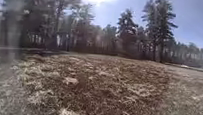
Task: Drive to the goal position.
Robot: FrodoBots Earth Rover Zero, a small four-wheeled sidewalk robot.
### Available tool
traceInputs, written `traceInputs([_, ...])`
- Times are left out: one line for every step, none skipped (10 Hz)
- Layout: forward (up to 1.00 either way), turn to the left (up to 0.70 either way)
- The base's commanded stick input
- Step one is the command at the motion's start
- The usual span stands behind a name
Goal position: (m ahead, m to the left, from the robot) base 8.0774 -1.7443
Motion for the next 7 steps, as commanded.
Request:
traceInputs([0.50,0.00])
traceInputs([0.50,0.00])
traceInputs([0.50,0.00])
traceInputs([0.50,0.00])
traceInputs([0.50,0.00])
traceInputs([0.50,0.00])
traceInputs([0.50,0.00])
